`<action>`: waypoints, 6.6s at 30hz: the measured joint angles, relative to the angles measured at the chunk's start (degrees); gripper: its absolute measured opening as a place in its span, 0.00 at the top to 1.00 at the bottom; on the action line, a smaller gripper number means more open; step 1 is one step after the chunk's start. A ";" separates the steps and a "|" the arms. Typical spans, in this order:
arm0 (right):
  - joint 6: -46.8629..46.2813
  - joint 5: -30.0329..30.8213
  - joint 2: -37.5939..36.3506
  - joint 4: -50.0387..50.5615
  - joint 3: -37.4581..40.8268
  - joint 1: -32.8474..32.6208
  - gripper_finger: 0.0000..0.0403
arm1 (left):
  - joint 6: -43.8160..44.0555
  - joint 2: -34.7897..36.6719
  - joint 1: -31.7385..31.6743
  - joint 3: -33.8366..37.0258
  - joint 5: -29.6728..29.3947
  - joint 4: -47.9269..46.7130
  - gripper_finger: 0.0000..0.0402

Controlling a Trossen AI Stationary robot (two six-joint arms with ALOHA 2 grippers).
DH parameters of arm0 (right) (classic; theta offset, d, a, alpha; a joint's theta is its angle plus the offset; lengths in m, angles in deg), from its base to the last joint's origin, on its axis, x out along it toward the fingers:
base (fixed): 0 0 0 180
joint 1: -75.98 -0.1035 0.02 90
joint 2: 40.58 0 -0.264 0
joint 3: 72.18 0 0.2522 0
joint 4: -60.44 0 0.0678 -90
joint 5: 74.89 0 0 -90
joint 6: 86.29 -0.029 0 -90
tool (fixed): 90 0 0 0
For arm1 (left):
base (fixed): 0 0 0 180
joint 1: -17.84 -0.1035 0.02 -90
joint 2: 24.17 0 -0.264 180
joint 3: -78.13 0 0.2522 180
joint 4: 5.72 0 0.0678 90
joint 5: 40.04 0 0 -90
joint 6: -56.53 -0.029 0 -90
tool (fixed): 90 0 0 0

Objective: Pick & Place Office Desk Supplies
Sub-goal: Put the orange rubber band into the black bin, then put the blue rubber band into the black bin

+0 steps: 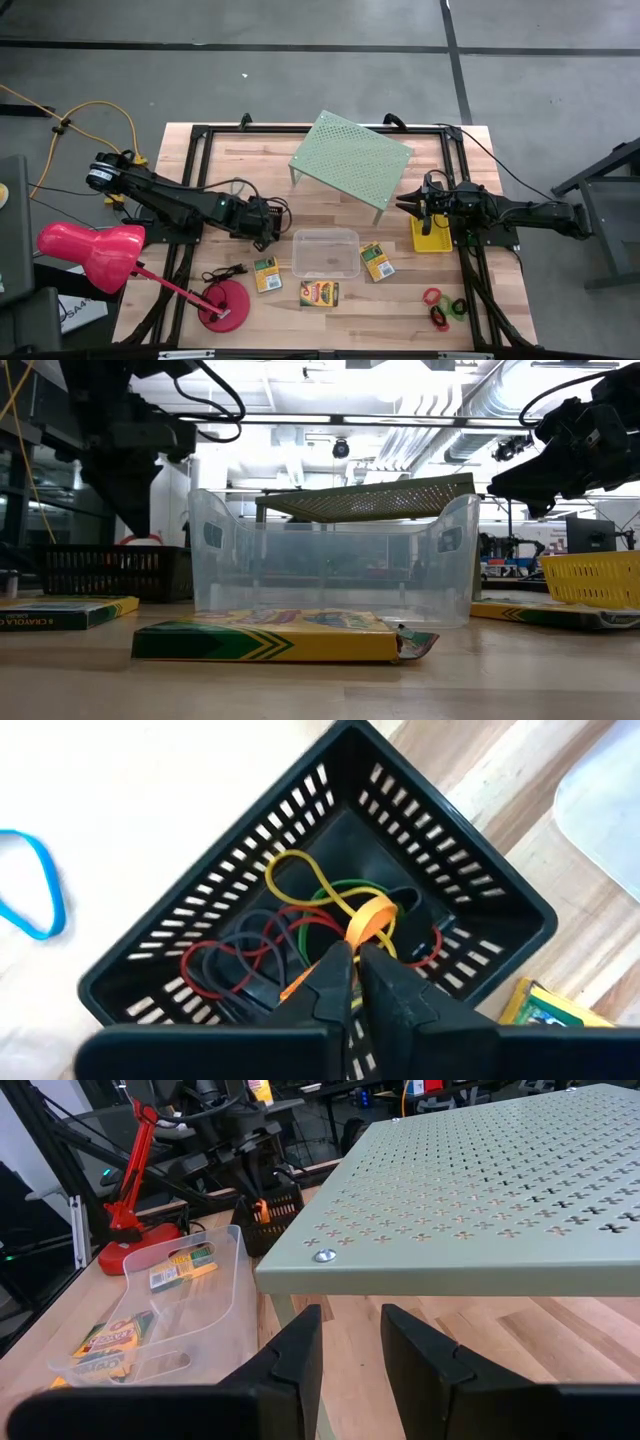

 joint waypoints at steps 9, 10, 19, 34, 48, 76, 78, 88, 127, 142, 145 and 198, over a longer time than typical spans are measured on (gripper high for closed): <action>-0.02 0.00 0.02 -0.01 0.00 0.01 0.77 | -0.01 0.00 -0.02 0.00 -0.16 0.00 0.92; -0.02 0.00 0.02 -0.02 0.00 0.02 0.77 | 0.00 0.00 -0.02 0.00 -0.16 0.00 0.92; -0.02 0.00 0.02 0.00 0.00 0.02 0.77 | -0.02 0.00 -0.02 0.00 -0.16 0.00 0.92; -0.02 0.00 0.00 -0.02 0.00 0.00 0.77 | 0.41 0.00 -15.18 0.02 -3.37 -2.28 0.92; -0.01 0.00 0.02 -0.01 0.00 0.01 0.77 | -8.26 0.00 -32.98 0.04 -0.24 -9.20 0.92; 0.00 -0.01 0.02 -0.01 0.00 0.01 0.77 | -30.30 0.00 -60.22 8.23 13.83 2.07 0.92; -0.01 -0.01 0.01 0.00 0.00 0.01 0.77 | -30.92 0.00 -61.04 8.55 13.94 1.97 0.92; -0.01 -0.01 0.02 -0.02 0.00 0.02 0.77 | -31.15 -0.45 -61.22 9.81 13.98 2.10 0.92; -0.01 0.00 0.02 -0.02 0.00 0.00 0.77 | -21.44 -1.03 -57.11 13.09 14.37 4.53 0.92; -0.02 -0.01 0.01 0.00 0.00 0.01 0.77 | -20.92 -1.03 -56.70 13.09 15.18 5.70 0.92; -0.02 0.00 0.02 0.00 0.00 0.00 0.77 | -20.55 -1.03 -56.70 13.09 15.21 6.20 0.92; -0.02 0.00 0.02 0.00 0.00 0.01 0.77 | -26.03 21.04 -55.76 12.70 13.38 3.06 1.00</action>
